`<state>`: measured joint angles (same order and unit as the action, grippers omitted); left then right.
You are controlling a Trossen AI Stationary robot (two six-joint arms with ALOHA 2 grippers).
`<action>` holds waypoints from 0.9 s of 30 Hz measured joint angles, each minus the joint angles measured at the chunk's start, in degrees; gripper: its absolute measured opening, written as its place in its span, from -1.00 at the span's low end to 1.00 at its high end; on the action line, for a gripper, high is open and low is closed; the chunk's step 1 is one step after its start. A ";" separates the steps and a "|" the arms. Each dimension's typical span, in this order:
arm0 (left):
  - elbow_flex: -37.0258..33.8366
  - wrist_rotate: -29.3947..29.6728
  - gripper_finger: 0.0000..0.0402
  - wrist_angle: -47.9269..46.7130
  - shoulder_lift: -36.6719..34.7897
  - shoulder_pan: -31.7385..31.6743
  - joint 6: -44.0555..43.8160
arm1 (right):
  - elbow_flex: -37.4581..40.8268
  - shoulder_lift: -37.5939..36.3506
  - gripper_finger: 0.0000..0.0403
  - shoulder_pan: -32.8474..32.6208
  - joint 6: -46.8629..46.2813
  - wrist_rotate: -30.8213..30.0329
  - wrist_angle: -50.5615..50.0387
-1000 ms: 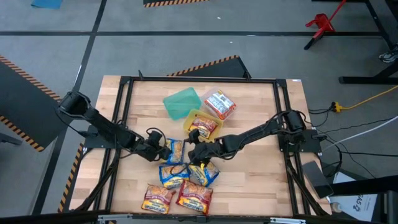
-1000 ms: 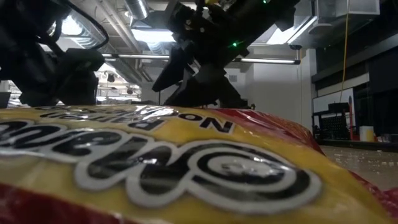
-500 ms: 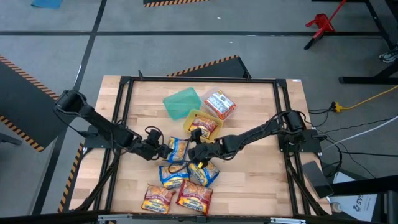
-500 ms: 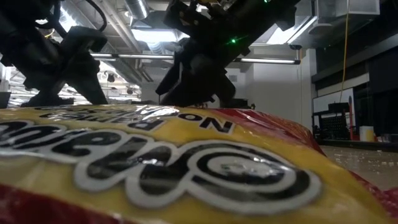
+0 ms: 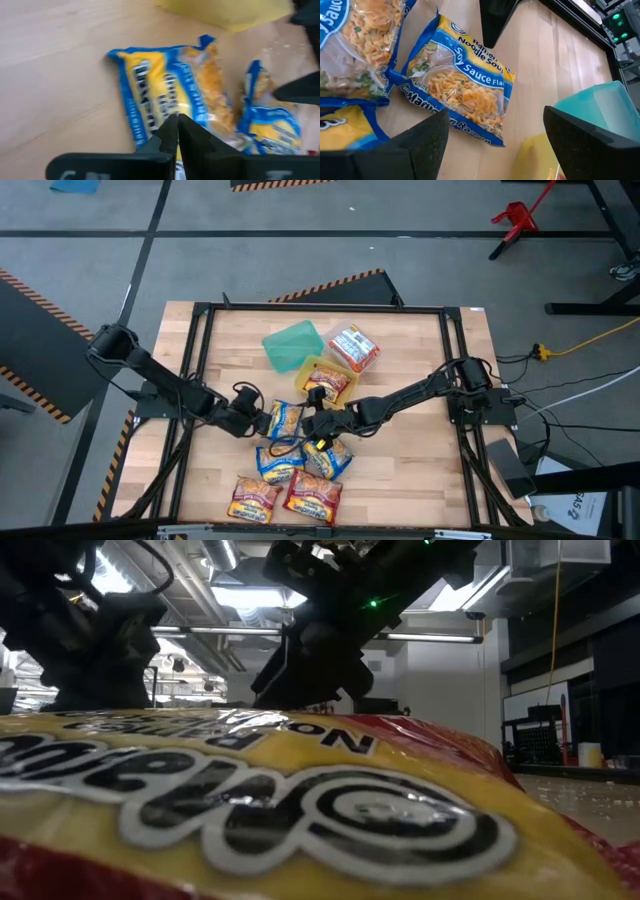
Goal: Sort Maruchan noodles
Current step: Put the top left blue noodle pack into the green bin
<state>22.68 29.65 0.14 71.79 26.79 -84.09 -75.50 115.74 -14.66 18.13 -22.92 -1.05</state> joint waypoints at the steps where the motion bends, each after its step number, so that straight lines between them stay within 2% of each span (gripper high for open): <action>1: 0.00 -0.14 -0.97 0.29 -0.68 -0.02 0.96 | 0.00 0.00 0.53 0.00 -0.17 -0.01 0.01; 9: 0.04 -0.55 -1.00 0.53 -5.07 -0.04 7.65 | 0.02 0.00 0.53 0.00 -5.70 0.15 0.05; 13: 0.04 -1.09 -1.00 -1.79 -5.18 -0.26 8.15 | 0.02 0.00 0.53 0.00 -8.50 1.91 0.09; 27: 0.31 -4.60 -1.00 1.62 6.05 -1.14 6.29 | 0.02 0.00 0.53 0.03 -8.89 1.96 0.53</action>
<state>22.98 25.05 1.77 77.84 25.65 -77.80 -75.48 115.74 -14.63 9.23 -20.97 -0.51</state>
